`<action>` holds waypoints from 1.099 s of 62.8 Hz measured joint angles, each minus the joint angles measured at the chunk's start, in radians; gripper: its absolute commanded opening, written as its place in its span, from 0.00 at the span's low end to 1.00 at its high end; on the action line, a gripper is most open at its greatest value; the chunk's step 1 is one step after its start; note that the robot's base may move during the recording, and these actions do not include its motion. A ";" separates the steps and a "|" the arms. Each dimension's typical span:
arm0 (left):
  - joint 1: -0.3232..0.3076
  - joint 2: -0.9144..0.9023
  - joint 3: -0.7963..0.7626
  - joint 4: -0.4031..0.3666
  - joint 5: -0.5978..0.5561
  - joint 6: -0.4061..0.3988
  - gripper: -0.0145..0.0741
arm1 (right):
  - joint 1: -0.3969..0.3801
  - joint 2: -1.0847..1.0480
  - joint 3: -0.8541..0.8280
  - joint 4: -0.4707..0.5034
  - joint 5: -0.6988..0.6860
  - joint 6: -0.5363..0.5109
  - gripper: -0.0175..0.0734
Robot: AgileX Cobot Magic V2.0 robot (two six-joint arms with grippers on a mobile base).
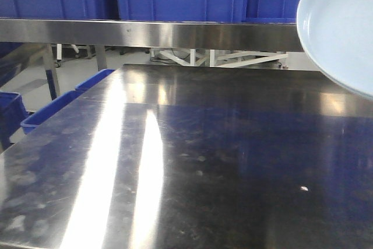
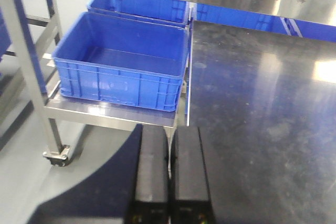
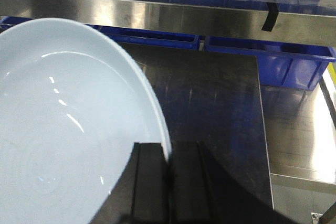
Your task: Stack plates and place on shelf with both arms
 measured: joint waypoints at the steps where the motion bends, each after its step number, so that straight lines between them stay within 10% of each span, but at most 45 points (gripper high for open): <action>1: 0.000 0.000 0.000 0.000 0.000 0.000 0.27 | 0.000 0.000 0.000 0.000 0.000 0.000 0.25; 69: 0.000 0.000 0.000 0.000 0.000 0.000 0.27 | 0.000 0.000 0.000 0.000 -0.002 0.000 0.25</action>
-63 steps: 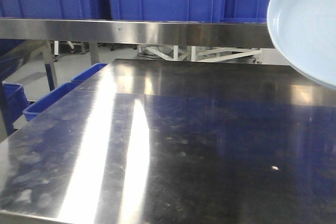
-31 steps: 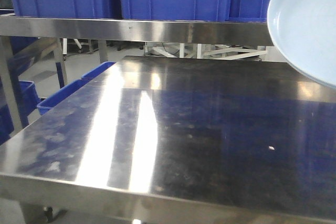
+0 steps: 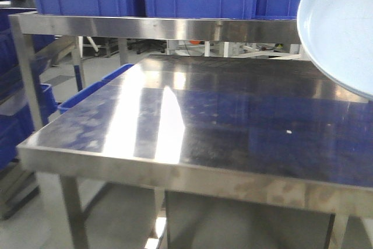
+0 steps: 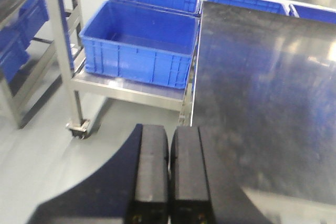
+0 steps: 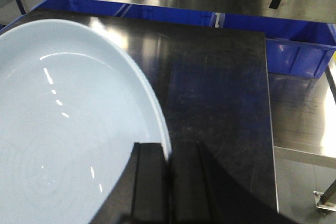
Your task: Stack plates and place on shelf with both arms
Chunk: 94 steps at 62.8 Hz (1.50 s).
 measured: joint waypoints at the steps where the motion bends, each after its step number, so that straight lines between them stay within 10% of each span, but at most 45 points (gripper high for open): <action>1: 0.000 0.000 0.000 0.000 0.000 0.000 0.27 | 0.000 0.000 0.000 0.000 0.000 0.000 0.25; 94: 0.000 0.000 0.000 0.000 0.000 0.000 0.27 | 0.000 0.000 0.000 0.000 0.000 0.000 0.25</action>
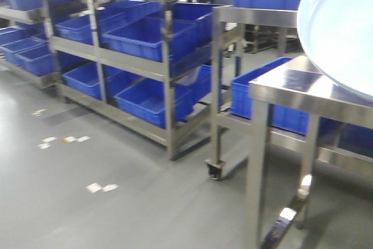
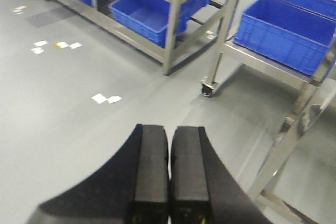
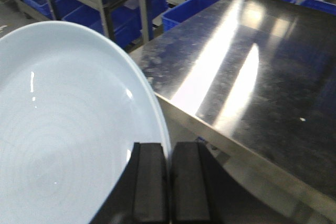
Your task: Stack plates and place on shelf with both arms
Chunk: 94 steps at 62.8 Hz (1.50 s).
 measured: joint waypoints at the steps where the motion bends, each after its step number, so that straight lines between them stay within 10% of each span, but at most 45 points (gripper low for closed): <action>1: 0.000 0.000 0.000 0.000 0.000 0.000 0.27 | 0.000 0.000 0.000 0.000 0.000 0.000 0.25; 94: 0.000 0.000 0.000 0.000 0.000 0.000 0.27 | 0.000 0.000 0.000 0.000 0.000 0.000 0.25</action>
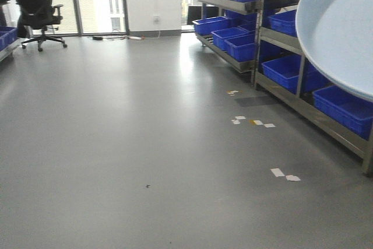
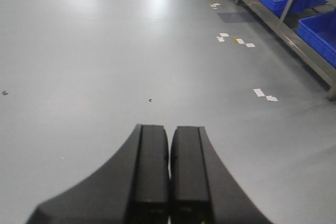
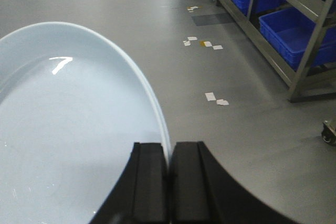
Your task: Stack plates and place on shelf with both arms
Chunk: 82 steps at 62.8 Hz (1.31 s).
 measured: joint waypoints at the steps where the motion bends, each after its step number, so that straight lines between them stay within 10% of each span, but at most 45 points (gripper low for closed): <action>1: 0.000 0.000 0.000 0.000 0.000 0.000 0.27 | 0.000 0.000 0.000 0.000 0.000 0.000 0.25; 82: 0.000 0.000 0.000 0.000 0.000 0.000 0.27 | 0.000 -0.002 0.000 0.000 0.000 0.000 0.25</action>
